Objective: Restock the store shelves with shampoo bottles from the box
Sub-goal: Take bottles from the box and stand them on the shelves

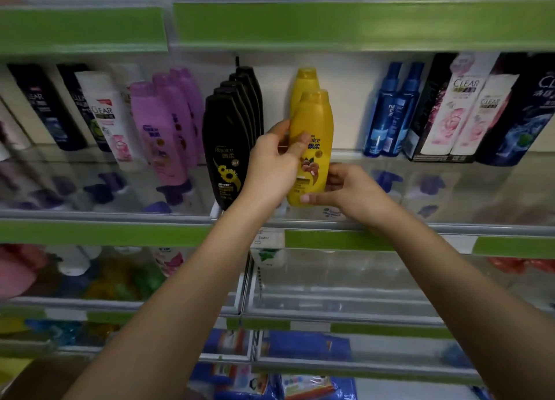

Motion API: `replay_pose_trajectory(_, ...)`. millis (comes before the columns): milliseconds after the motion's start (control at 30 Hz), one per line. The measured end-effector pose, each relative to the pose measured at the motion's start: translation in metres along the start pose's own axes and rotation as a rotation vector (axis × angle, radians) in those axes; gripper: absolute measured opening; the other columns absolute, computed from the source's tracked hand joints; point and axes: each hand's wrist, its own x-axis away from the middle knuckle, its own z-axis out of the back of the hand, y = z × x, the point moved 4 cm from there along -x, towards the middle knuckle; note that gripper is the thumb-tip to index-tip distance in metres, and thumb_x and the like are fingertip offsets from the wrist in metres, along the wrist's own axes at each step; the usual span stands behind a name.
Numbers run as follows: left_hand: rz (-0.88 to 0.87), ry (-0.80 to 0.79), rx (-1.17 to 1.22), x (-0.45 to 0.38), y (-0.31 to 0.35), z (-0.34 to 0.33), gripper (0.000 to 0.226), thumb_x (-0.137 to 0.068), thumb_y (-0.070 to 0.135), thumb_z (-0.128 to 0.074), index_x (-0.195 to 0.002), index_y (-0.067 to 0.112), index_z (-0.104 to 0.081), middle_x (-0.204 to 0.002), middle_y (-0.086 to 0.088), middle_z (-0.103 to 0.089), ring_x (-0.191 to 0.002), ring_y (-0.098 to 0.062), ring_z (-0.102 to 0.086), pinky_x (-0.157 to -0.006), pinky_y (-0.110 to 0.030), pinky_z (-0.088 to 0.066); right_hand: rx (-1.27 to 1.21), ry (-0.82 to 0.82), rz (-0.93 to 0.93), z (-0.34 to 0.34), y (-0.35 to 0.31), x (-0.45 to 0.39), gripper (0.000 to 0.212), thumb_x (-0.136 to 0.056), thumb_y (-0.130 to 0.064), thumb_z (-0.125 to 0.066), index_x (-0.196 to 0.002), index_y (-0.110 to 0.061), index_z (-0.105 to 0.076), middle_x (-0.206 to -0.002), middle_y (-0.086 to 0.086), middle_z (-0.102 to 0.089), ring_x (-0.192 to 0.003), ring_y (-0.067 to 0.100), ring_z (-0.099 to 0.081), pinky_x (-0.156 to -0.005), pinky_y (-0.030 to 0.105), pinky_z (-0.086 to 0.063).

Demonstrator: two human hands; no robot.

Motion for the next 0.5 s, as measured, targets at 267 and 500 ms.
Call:
replay_pose_trajectory(267,-0.035,0.08,-0.065,-0.02,-0.022,-0.008,0.026,-0.097,0.024,-0.051,-0.12,0.014,-0.056,-0.109,-0.003,-0.066,-0.095,-0.016,-0.065,-0.085,-0.037,-0.055,0.101,0.05,0.023,0.01,0.01,-0.036,0.044,-0.066,-0.01,-0.086,-0.107,-0.014,-0.07,-0.101,0.001,-0.074,-0.095,0.014,-0.069,-0.076,0.018,-0.053)
replay_pose_trajectory(500,-0.079,0.125,-0.151,-0.055,-0.034,-0.019,0.031,-0.099,0.025,-0.044,-0.124,0.009,-0.053,-0.113,-0.008,-0.064,-0.098,-0.02,-0.063,-0.085,-0.035,-0.053,0.151,0.091,0.029,0.018,0.016,-0.076,0.044,-0.063,-0.006,-0.087,-0.105,-0.007,-0.073,-0.102,0.009,-0.074,-0.1,0.025,-0.069,-0.096,0.042,-0.053)
